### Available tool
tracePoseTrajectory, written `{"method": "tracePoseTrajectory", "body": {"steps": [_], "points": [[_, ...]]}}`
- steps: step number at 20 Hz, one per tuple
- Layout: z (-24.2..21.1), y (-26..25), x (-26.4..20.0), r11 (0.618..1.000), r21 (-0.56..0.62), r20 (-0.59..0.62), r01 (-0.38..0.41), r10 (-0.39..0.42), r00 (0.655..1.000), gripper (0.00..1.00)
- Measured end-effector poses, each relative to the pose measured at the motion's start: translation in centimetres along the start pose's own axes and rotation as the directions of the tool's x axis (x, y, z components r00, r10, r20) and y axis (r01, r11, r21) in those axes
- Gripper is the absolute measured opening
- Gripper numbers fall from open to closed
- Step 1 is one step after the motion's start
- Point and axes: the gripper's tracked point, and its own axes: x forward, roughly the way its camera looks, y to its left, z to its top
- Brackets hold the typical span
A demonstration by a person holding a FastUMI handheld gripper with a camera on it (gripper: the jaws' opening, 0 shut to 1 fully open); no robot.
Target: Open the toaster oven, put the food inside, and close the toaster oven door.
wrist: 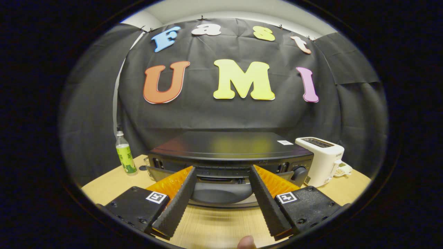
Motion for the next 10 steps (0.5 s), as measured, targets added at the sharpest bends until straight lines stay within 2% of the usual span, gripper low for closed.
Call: {"method": "tracePoseTrajectory", "body": {"steps": [3, 5, 10], "points": [[-1.2, 0.0, -1.6, 1.000, -0.023, -0.043, -0.003, 0.002, 0.999, 1.00], [-2.2, 0.1, -2.6, 1.000, 0.016, -0.093, -0.011, 0.012, 0.996, 1.00], [-4.3, 0.0, -5.3, 0.999, 0.013, -0.199, -0.052, 0.053, 0.979, 0.99]]}}
